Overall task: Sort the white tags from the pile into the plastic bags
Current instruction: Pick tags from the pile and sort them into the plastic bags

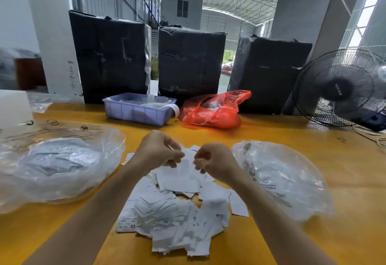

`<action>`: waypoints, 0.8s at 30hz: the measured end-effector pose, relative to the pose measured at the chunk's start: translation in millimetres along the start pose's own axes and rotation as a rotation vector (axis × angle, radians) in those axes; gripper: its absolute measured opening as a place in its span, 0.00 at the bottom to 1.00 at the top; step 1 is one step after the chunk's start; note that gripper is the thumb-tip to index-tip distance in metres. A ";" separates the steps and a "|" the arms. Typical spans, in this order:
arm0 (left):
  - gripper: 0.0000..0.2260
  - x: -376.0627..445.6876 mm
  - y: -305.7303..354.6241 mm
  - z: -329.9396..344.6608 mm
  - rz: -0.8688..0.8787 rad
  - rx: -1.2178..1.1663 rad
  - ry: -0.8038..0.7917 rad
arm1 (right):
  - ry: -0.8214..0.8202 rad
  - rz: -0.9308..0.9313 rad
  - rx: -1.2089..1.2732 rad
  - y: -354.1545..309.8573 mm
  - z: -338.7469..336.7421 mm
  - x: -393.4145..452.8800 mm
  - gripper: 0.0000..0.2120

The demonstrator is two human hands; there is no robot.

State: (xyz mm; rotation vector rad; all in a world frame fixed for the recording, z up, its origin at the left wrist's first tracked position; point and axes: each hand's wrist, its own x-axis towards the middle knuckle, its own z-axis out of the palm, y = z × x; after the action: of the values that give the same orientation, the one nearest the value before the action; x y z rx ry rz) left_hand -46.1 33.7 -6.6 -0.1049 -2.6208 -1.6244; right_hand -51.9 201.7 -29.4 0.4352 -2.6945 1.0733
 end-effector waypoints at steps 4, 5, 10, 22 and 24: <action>0.07 4.3 -2.1 -5.2 0.001 -0.126 0.067 | -0.146 -0.136 -0.179 1.6 32.4 -4.0 0.17; 0.09 5.3 -2.8 -5.3 0.004 -0.147 0.085 | -0.168 -0.168 -0.230 1.2 40.5 -5.0 0.21; 0.08 10.2 -7.5 -5.0 -0.008 -0.227 0.128 | -0.171 -0.275 -0.509 -1.1 55.9 -10.4 0.15; 0.04 10.6 -3.7 -9.4 -0.127 -0.526 0.074 | -0.071 0.433 0.780 5.3 11.7 3.8 0.07; 0.04 9.9 -2.4 -9.5 -0.133 -0.563 0.056 | -0.094 0.451 0.905 6.4 7.0 6.7 0.06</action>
State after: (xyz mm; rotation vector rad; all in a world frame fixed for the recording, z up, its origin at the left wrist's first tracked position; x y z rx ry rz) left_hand -56.1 24.5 -3.7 0.0939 -2.0924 -2.3238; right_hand -60.9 200.0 -36.5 -0.0227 -2.2629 2.4385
